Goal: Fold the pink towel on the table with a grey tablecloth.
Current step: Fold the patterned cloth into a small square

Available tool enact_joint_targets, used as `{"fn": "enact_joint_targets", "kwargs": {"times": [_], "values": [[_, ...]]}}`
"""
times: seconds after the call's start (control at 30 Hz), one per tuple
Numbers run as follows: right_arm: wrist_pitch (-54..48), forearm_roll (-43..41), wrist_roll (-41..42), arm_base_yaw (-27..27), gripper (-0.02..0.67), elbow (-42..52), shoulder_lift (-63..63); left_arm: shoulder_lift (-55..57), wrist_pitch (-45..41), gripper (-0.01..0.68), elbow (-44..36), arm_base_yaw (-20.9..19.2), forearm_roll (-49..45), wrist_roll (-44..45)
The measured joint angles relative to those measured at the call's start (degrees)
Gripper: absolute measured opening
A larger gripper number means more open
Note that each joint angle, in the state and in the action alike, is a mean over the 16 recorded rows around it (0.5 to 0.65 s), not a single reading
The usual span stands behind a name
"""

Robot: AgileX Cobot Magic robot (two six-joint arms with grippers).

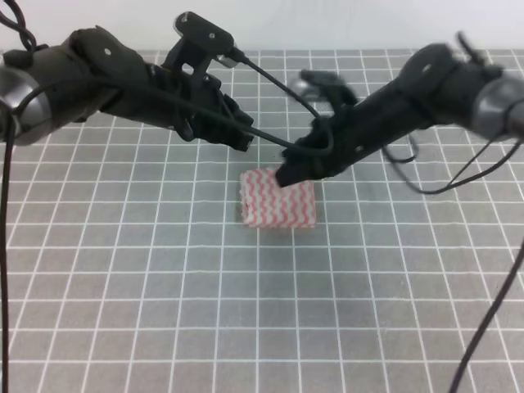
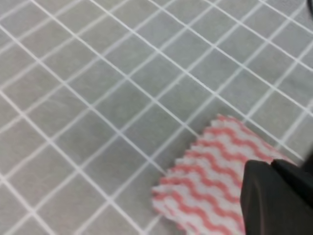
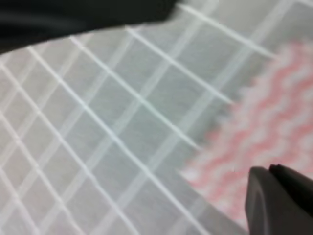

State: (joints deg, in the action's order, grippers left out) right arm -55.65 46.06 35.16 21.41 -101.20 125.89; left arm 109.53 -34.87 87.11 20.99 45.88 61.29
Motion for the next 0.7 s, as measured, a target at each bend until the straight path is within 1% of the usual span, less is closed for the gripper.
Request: {"fn": "enact_joint_targets", "kwargs": {"times": [0.27,0.43,0.53,0.7], "values": [[-0.2,-5.6,-2.2,-1.5,-0.015,-0.4,0.7,2.7,-4.8,-0.002,0.0,0.2,6.5,3.5],[0.2,-6.4,-2.5,-1.4,-0.015,-0.4,2.0,6.0,-7.4,-0.002,-0.1,0.6,10.6,6.2],[0.2,-6.4,-2.8,-1.4,-0.015,-0.4,2.5,8.2,-8.6,-0.002,-0.1,0.8,11.1,7.1],[0.3,-6.4,-3.2,-1.4,-0.015,-0.5,2.8,11.3,-9.6,-0.001,-0.1,1.2,8.7,6.3]]}}
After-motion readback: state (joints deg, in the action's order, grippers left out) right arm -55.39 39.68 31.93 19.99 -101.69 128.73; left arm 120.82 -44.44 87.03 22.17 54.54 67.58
